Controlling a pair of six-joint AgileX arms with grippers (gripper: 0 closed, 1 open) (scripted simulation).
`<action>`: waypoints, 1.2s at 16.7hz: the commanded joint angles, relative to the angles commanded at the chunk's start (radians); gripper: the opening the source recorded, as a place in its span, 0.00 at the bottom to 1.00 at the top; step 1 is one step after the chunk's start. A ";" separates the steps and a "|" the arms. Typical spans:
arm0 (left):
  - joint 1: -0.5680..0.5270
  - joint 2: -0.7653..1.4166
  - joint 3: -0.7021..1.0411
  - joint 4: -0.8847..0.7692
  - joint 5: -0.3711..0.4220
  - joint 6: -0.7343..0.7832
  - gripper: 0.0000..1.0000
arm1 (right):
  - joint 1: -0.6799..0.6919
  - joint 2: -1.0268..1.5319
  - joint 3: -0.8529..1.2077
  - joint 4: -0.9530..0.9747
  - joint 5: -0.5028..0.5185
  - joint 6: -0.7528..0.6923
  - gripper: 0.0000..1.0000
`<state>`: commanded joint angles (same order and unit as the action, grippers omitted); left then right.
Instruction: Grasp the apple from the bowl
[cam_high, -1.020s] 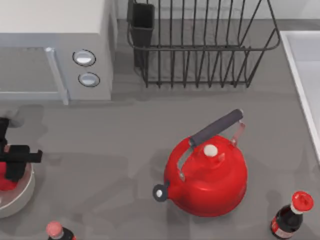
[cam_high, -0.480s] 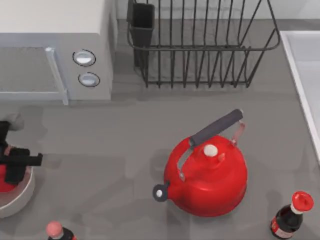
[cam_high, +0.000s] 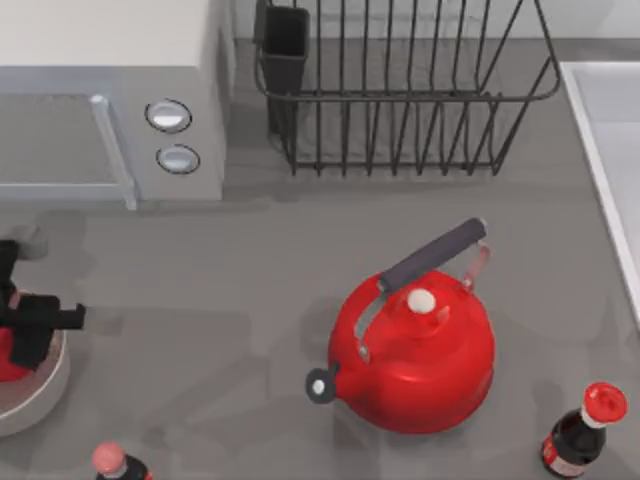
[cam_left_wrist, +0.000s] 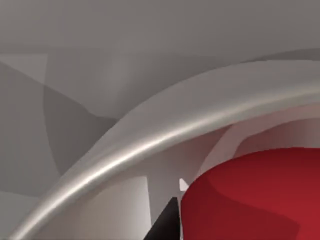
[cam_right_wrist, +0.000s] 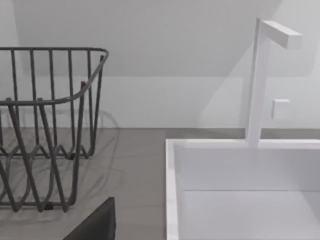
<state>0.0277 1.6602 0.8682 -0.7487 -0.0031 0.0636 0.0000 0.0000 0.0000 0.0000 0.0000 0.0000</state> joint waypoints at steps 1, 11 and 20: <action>0.000 0.003 0.022 -0.023 0.000 0.000 0.00 | 0.000 0.000 0.000 0.000 0.000 0.000 1.00; -0.009 -0.005 0.687 -0.727 0.000 -0.009 0.00 | 0.000 0.000 0.000 0.000 0.000 0.000 1.00; -0.014 -0.048 0.971 -1.017 -0.001 -0.015 0.00 | 0.000 0.000 0.000 0.000 0.000 0.000 1.00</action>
<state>0.0135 1.6118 1.8389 -1.7657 -0.0036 0.0486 0.0000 0.0000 0.0000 0.0000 0.0000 0.0000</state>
